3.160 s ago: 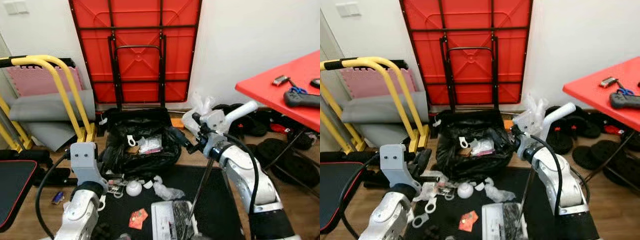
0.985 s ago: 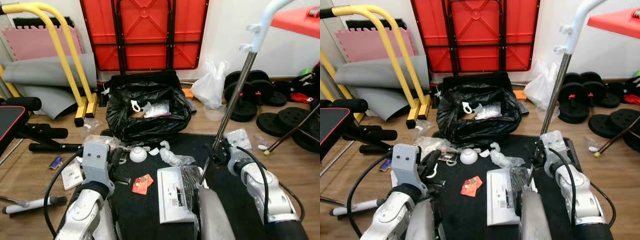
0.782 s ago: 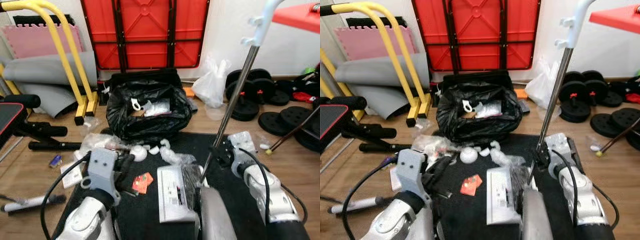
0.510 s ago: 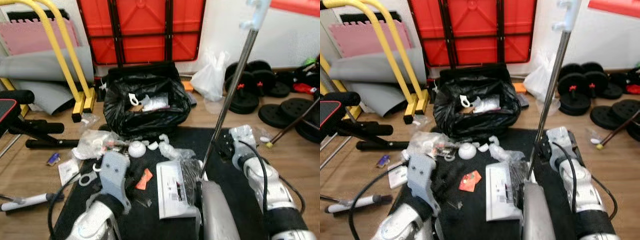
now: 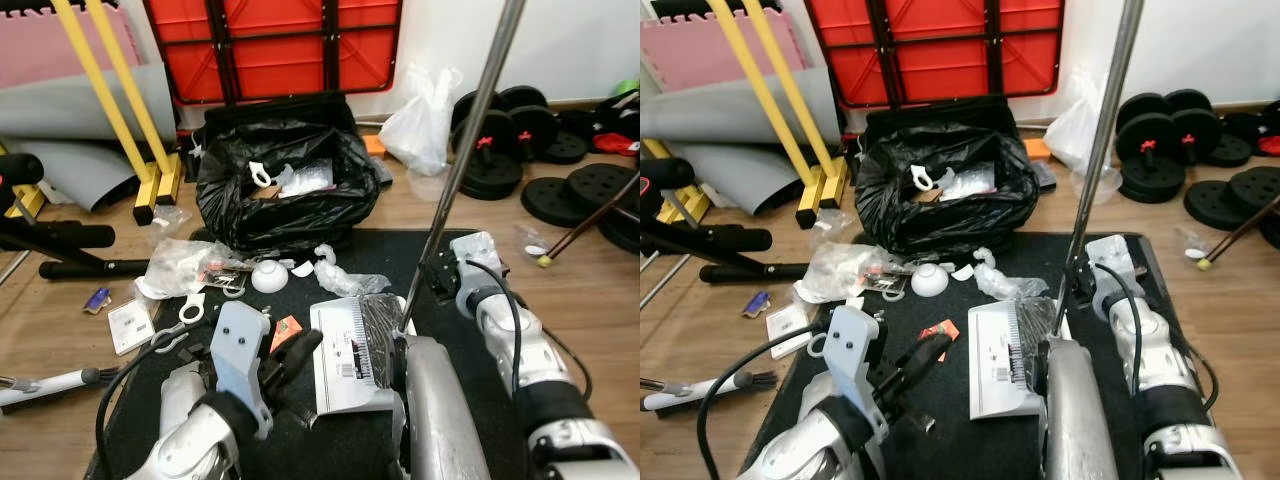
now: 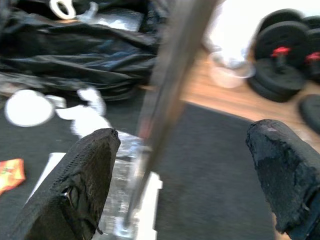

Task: Sweep floor

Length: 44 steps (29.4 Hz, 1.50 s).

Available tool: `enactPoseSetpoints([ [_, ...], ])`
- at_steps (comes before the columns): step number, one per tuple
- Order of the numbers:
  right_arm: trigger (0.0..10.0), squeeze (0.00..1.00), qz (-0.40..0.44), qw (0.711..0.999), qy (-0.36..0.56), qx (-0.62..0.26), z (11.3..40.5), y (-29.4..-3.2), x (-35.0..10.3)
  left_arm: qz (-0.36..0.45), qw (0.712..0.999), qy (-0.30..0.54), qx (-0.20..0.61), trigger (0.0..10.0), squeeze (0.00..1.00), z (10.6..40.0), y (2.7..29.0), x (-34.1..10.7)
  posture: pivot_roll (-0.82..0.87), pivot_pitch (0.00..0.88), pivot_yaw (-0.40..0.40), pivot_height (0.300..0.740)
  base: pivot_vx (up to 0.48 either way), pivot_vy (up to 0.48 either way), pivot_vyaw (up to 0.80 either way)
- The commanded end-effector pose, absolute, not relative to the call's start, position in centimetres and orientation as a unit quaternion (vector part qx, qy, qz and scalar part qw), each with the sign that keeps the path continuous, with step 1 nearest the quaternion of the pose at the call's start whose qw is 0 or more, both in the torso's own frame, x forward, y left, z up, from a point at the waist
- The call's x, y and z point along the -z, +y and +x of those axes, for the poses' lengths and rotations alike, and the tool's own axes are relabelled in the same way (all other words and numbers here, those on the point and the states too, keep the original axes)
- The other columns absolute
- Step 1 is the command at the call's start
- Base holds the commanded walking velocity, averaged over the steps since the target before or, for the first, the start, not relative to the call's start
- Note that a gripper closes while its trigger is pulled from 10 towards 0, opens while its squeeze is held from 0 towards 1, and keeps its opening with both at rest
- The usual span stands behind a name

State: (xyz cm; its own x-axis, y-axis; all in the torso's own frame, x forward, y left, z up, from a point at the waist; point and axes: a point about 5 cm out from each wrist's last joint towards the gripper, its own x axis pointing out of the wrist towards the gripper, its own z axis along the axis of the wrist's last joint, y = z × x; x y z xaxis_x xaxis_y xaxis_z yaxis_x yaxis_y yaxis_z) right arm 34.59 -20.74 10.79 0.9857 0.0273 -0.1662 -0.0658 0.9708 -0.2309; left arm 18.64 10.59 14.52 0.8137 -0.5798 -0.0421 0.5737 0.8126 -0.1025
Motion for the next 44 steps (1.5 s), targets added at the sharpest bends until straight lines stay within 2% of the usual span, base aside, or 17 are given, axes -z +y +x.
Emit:
enactPoseSetpoints([
  [1,10.0,0.00,-0.116,0.990,0.069,-0.038,35.0,-19.9,-11.0,-0.044,0.867,0.034,0.495,10.0,0.00,16.7,9.2,-14.8,-0.02,0.175,0.010,0.335,0.000,0.000,0.00],
  [18,10.0,0.00,-0.093,0.995,-0.014,-0.014,36.6,-19.4,-14.3,-0.052,0.861,0.050,0.504,10.0,0.00,16.2,9.0,-15.0,-0.02,0.177,0.003,0.335,0.000,0.000,0.00],
  [19,4.6,0.00,-0.088,0.996,-0.023,-0.014,36.7,-19.4,-14.6,-0.052,0.861,0.049,0.503,10.0,0.00,16.2,9.0,-15.0,-0.02,0.176,0.001,0.335,0.000,0.000,0.00],
  [22,4.6,0.00,-0.085,0.996,-0.028,-0.015,36.8,-19.4,-14.8,-0.051,0.862,0.049,0.503,10.0,0.00,16.3,8.9,-15.0,-0.02,0.176,0.001,0.335,0.000,0.000,0.00],
  [23,0.0,0.00,-0.082,0.996,-0.032,-0.014,36.9,-19.4,-15.0,-0.051,0.862,0.048,0.502,10.0,0.00,16.3,8.9,-15.0,-0.02,0.172,-0.003,0.335,0.000,0.000,0.00],
  [40,0.0,0.00,-0.082,0.996,-0.037,-0.009,36.8,-19.5,-14.8,-0.051,0.862,0.048,0.502,10.0,0.00,16.5,8.9,-15.0,-0.03,0.162,-0.010,0.335,0.000,0.000,0.00],
  [44,0.0,0.00,-0.048,0.998,-0.036,-0.006,36.8,-19.8,-14.6,-0.051,0.861,0.048,0.503,10.0,0.00,16.6,8.9,-15.0,-0.04,0.157,-0.010,0.335,0.000,0.000,0.00],
])
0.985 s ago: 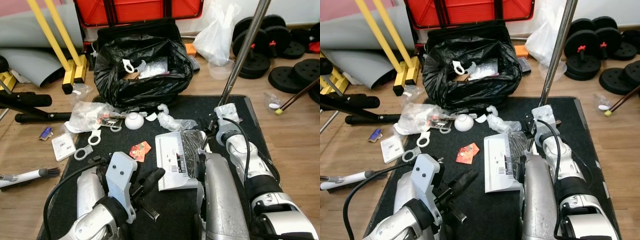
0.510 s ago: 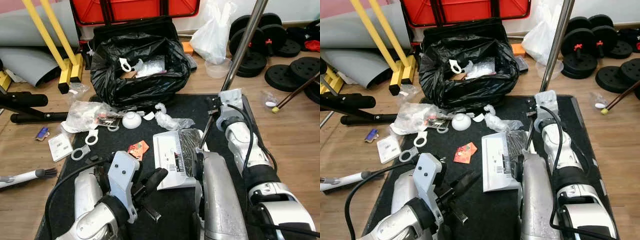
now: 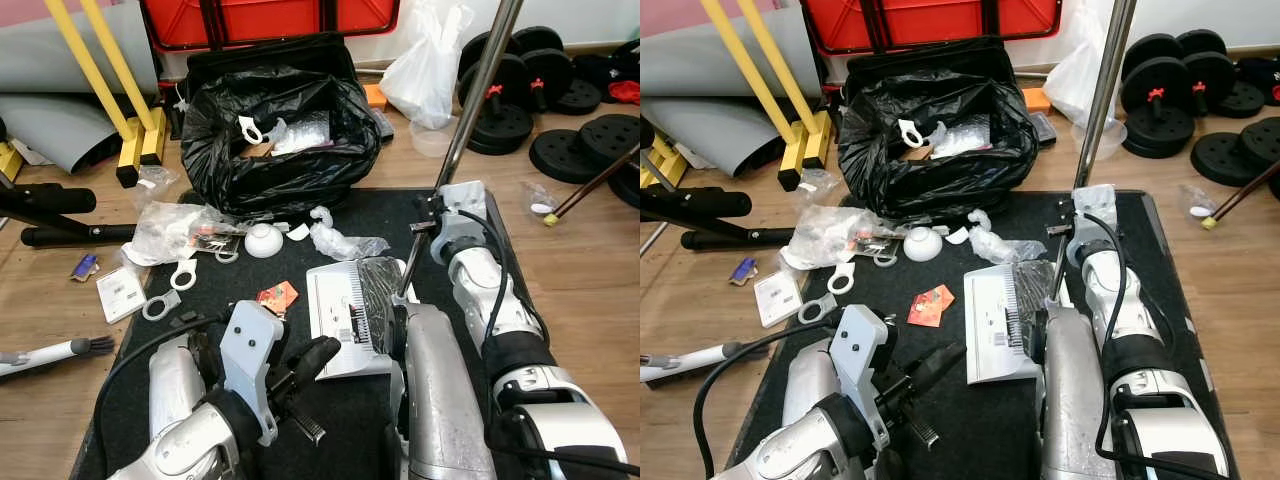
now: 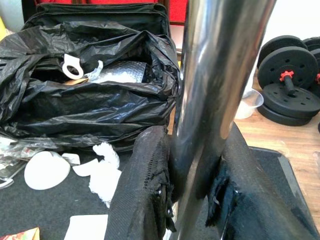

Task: Sweep floor

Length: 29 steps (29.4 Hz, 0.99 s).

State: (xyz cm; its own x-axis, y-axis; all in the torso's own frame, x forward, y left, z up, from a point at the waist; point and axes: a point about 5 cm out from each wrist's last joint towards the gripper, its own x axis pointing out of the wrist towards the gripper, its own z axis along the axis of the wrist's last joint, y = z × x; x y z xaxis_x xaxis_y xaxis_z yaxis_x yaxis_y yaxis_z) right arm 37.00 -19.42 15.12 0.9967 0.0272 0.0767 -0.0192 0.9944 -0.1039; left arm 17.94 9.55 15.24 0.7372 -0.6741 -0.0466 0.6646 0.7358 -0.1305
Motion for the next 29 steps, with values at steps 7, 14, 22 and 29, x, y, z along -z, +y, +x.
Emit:
enactPoseSetpoints([
  [7,0.0,0.00,0.059,0.998,-0.028,0.018,37.0,-20.8,-14.8,-0.051,0.861,0.048,0.504,10.0,0.00,16.8,8.8,-14.9,-0.04,0.154,-0.009,0.335,0.000,0.000,0.00],
  [14,0.0,0.00,-0.028,0.998,-0.053,-0.005,36.8,-20.4,-15.7,-0.051,0.861,0.048,0.504,10.0,0.00,16.9,8.8,-14.8,-0.05,0.145,-0.009,0.335,0.000,0.000,0.00],
  [22,10.0,0.00,0.030,0.998,-0.057,0.026,37.5,-21.0,-17.1,-0.051,0.862,0.048,0.503,10.0,0.00,17.2,8.8,-14.7,-0.06,0.131,-0.011,0.335,0.000,0.000,0.00],
  [29,10.0,0.00,0.147,0.981,-0.117,0.053,38.3,-22.9,-21.1,-0.045,0.866,0.044,0.496,10.0,0.00,17.6,8.9,-14.3,-0.06,0.098,-0.027,0.360,0.000,0.000,0.00],
])
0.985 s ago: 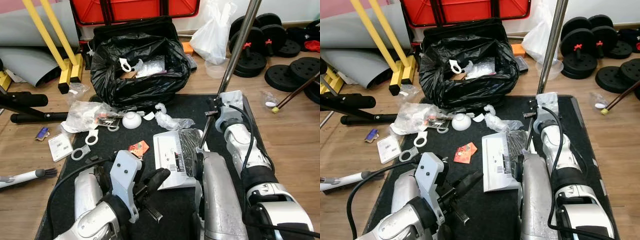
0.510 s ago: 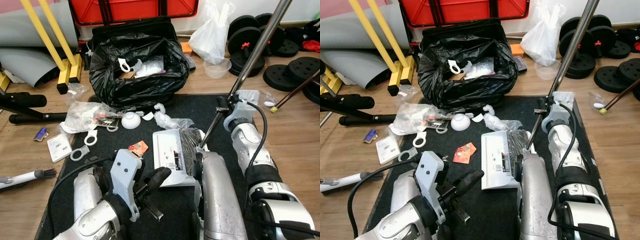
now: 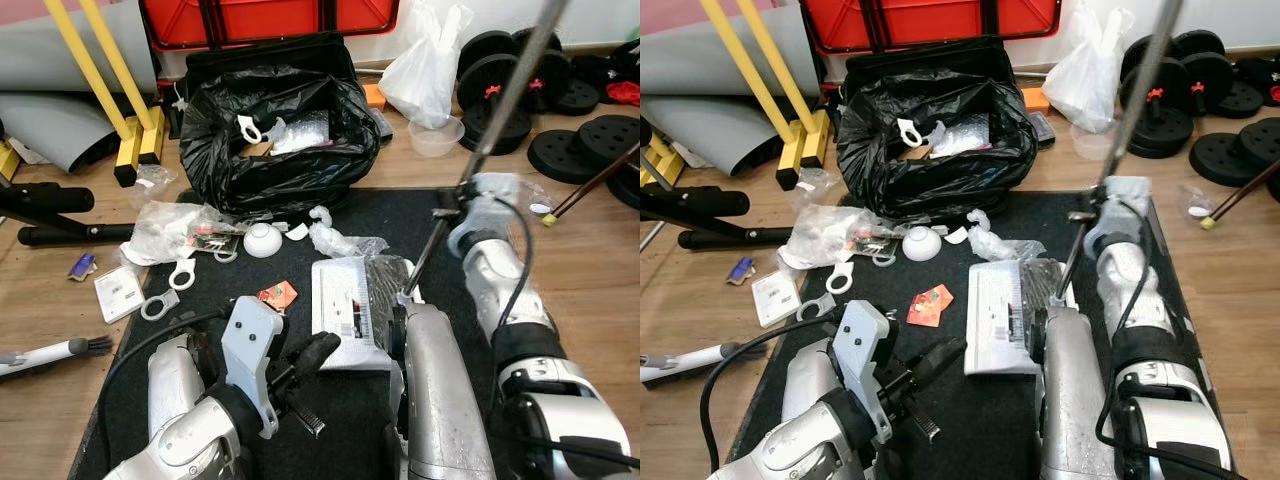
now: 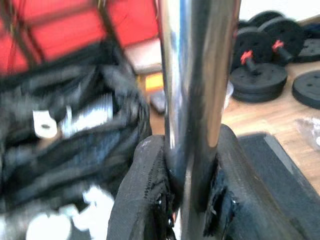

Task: Sweep floor

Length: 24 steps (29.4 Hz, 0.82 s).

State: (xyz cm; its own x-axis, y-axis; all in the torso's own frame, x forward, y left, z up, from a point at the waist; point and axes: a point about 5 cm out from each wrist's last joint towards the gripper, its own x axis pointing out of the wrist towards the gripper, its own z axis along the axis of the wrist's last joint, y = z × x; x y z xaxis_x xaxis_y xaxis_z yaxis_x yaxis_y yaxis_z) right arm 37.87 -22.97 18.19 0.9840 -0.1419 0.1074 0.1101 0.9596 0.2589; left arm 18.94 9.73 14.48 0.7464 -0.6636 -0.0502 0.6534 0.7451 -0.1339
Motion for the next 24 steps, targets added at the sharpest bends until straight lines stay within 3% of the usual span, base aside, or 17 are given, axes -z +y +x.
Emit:
enactPoseSetpoints([
  [1,10.0,0.00,0.147,0.981,-0.117,0.053,38.3,-22.9,-21.1,-0.045,0.866,0.044,0.496,10.0,0.00,17.6,8.9,-14.3,-0.06,0.098,-0.027,0.360,0.000,0.000,0.00],
  [10,10.0,0.00,0.199,0.969,-0.141,0.035,38.3,-22.8,-22.8,-0.032,0.887,0.033,0.460,10.0,0.00,18.6,9.3,-13.9,-0.08,0.043,-0.027,0.400,0.000,0.000,0.00],
  [11,0.9,0.00,0.201,0.968,-0.145,0.033,38.3,-22.9,-23.0,-0.030,0.894,0.028,0.446,10.0,0.00,18.9,9.5,-14.0,-0.09,0.037,-0.027,0.405,0.000,0.000,0.00],
  [13,0.9,0.00,0.201,0.968,-0.145,0.033,38.3,-22.9,-23.0,-0.030,0.894,0.028,0.446,10.0,0.00,18.9,9.5,-14.0,-0.09,0.037,-0.027,0.405,0.000,0.000,0.00],
  [14,0.0,0.00,0.205,0.967,-0.148,0.030,38.3,-22.9,-23.3,-0.028,0.903,0.021,0.429,10.0,0.00,19.4,9.8,-14.1,-0.09,0.034,-0.027,0.410,0.000,0.000,0.00],
  [17,0.0,0.00,0.204,0.967,-0.150,0.028,38.4,-22.9,-23.5,-0.029,0.914,0.014,0.405,10.0,0.00,19.9,10.3,-14.2,-0.10,0.027,-0.029,0.415,0.000,0.000,0.00],
  [18,8.2,0.00,0.201,0.968,-0.150,0.027,38.4,-23.0,-23.5,-0.032,0.925,0.009,0.378,10.0,0.00,20.5,10.8,-14.4,-0.10,0.025,-0.029,0.420,0.000,0.000,0.00],
  [19,8.2,0.00,0.201,0.968,-0.150,0.027,38.4,-23.0,-23.5,-0.032,0.925,0.009,0.378,10.0,0.00,20.5,10.8,-14.4,-0.10,0.025,-0.029,0.420,0.000,0.000,0.00],
  [20,10.0,0.00,0.200,0.968,-0.150,0.026,38.5,-23.0,-23.6,-0.036,0.938,0.004,0.345,10.0,0.00,21.2,11.4,-14.5,-0.10,0.020,-0.029,0.425,0.000,0.000,0.00],
  [24,10.0,0.00,0.200,0.968,-0.150,0.024,38.4,-23.0,-23.5,-0.048,0.962,0.007,0.270,10.0,0.00,22.6,12.7,-14.6,-0.10,0.011,-0.027,0.435,0.000,0.000,0.00],
])
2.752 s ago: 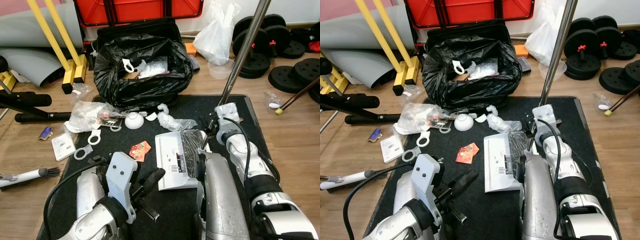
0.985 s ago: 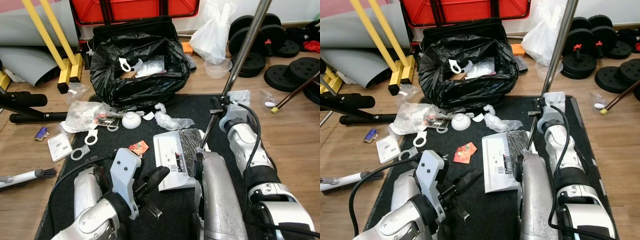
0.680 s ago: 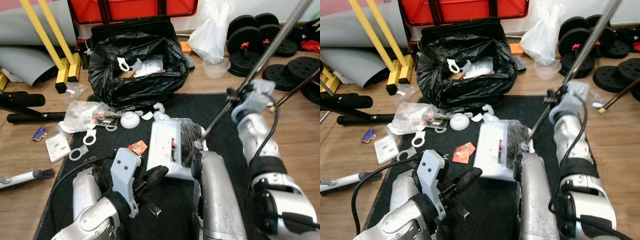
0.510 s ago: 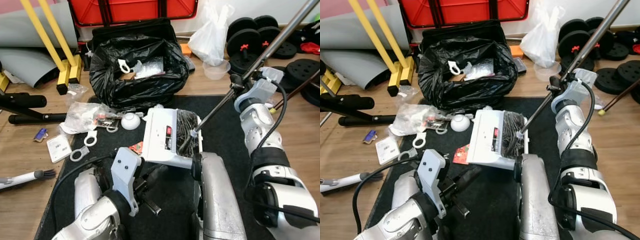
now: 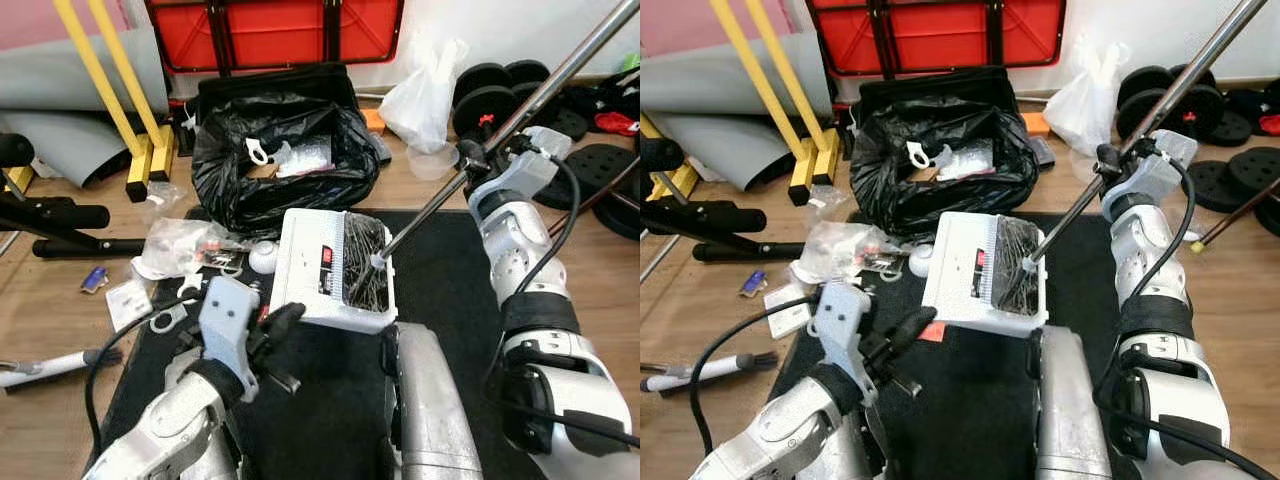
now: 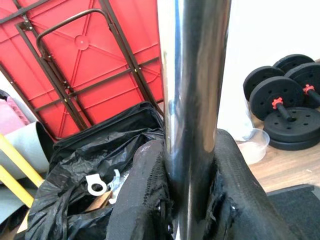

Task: Sweep floor

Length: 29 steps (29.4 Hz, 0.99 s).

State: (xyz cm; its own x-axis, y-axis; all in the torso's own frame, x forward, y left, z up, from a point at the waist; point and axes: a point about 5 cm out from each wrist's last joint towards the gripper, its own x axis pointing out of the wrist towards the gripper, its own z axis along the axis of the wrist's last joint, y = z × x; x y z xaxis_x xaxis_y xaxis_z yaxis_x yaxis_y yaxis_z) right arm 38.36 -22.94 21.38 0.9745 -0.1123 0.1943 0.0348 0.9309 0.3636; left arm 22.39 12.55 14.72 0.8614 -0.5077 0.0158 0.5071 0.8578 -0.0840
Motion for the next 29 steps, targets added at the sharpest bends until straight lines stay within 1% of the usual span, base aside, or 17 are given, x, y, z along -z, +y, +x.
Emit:
enactPoseSetpoints([
  [1,10.0,0.00,0.202,0.968,-0.151,0.023,38.4,-23.0,-23.5,-0.050,0.968,0.009,0.245,10.0,0.00,23.1,13.1,-14.6,-0.10,0.011,-0.026,0.440,0.000,0.000,0.00],
  [7,10.0,0.00,0.201,0.968,-0.152,0.017,38.2,-23.0,-23.6,-0.056,0.978,0.011,0.202,10.0,0.00,23.8,13.6,-14.7,-0.10,0.008,-0.025,0.455,0.000,0.000,0.00],
  [10,10.0,0.00,0.186,0.972,-0.144,0.014,37.9,-23.1,-23.0,-0.061,0.986,0.023,0.151,10.0,0.00,24.4,14.3,-14.4,-0.10,0.001,-0.025,0.470,0.000,0.000,0.00],
  [13,10.0,0.00,0.183,0.973,-0.139,0.016,37.7,-23.2,-22.7,-0.068,0.987,0.023,0.141,10.0,0.00,24.4,14.5,-14.3,-0.10,0.000,-0.027,0.475,0.000,0.000,0.00],
  [14,2.2,0.00,0.181,0.974,-0.136,0.014,37.5,-23.2,-22.4,-0.074,0.988,0.021,0.137,10.0,0.00,24.3,14.6,-14.2,-0.10,0.000,-0.025,0.480,0.000,0.000,0.00],
  [15,0.0,0.00,0.178,0.975,-0.134,0.008,37.2,-23.1,-22.1,-0.079,0.988,0.019,0.132,10.0,0.00,24.3,14.6,-14.1,-0.10,0.000,-0.024,0.485,0.000,0.000,0.00],
  [17,0.0,0.00,0.176,0.975,-0.133,0.004,37.0,-23.0,-21.9,-0.082,0.988,0.019,0.129,10.0,0.00,24.2,14.7,-14.1,-0.10,0.000,-0.024,0.490,0.000,0.000,0.00],
  [18,4.5,0.00,0.174,0.976,-0.132,0.003,36.9,-22.9,-21.7,-0.083,0.988,0.018,0.128,10.0,0.00,24.2,14.7,-14.0,-0.10,0.000,-0.022,0.495,0.000,0.000,0.00],
  [19,4.5,0.00,0.174,0.976,-0.132,0.003,36.9,-22.9,-21.7,-0.083,0.988,0.018,0.128,10.0,0.00,24.2,14.7,-14.0,-0.10,0.000,-0.022,0.495,0.000,0.000,0.00],
  [20,10.0,0.00,0.175,0.976,-0.130,0.004,36.8,-22.9,-21.6,-0.088,0.989,0.018,0.122,10.0,0.00,24.1,14.8,-13.9,-0.10,0.000,-0.019,0.500,0.000,0.000,0.00],
  [25,10.0,0.00,0.180,0.975,-0.128,0.005,36.7,-22.9,-21.4,-0.097,0.989,0.021,0.113,10.0,0.00,23.7,14.9,-13.4,-0.10,0.000,-0.017,0.515,0.000,0.000,0.00],
  [29,10.0,0.00,0.181,0.975,-0.126,0.003,36.5,-22.9,-21.4,-0.101,0.989,0.024,0.105,10.0,0.00,23.6,14.9,-13.2,-0.10,0.000,-0.018,0.535,0.000,0.000,0.00],
])
